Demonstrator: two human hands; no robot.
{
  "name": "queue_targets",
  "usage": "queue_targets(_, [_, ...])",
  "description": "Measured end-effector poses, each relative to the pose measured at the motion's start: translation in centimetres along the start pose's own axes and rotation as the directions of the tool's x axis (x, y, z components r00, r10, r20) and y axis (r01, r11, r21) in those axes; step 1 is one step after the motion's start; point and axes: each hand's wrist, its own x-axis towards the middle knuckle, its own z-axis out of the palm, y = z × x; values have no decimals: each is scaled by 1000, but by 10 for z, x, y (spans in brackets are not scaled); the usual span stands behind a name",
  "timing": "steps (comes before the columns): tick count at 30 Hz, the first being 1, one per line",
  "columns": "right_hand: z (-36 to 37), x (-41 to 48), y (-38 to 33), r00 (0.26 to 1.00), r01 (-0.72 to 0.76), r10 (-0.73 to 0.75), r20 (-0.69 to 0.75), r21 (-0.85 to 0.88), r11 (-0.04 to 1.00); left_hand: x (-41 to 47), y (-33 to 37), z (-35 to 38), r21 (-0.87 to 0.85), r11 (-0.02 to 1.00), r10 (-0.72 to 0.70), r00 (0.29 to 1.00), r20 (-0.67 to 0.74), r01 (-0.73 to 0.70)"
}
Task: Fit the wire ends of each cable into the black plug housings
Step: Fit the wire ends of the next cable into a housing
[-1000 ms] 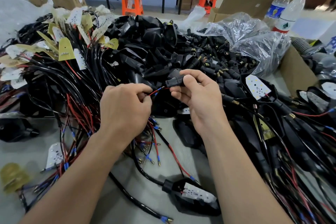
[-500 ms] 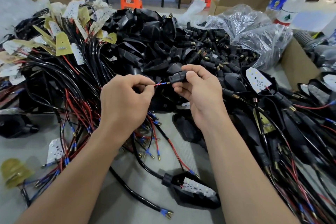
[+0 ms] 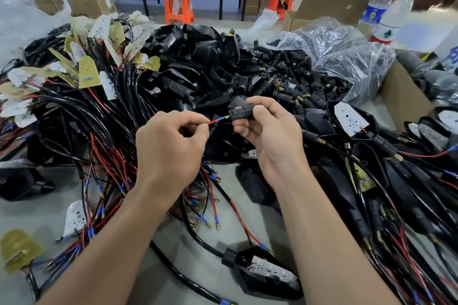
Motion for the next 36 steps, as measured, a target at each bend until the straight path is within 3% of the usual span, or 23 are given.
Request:
queue_targets(10, [-7,2,-3,995,-41,41,88,-8,999,0,0,2,-205,978,-37,999,24,41])
queue_targets(14, [-4,-3,-2,971,-75,77,225,-15,997,-2,3,2,-270,962,-31,998,54,44])
queue_targets(17, [4,-6,1,980,-67,71,187,-30,997,-4,3,4,-232,972,-15,997,79,33])
queue_targets(21, [2,-3,-3,992,-89,73,104,152,984,0,0,1,-145,989,-22,994,111,38])
queue_targets(26, [1,-2,-3,994,-94,80,72,215,972,0,-1,-4,-44,999,-21,987,162,29])
queue_targets(29, [0,-2,-2,996,-66,57,63,136,989,-1,-3,-2,-89,996,21,982,189,-4])
queue_targets(33, [4,-5,3,994,35,-22,105,-125,992,-4,-5,4,-136,991,51,975,218,-21])
queue_targets(36, [7,-7,3,994,12,-3,113,-77,997,-2,-7,4,-176,984,-2,982,189,36])
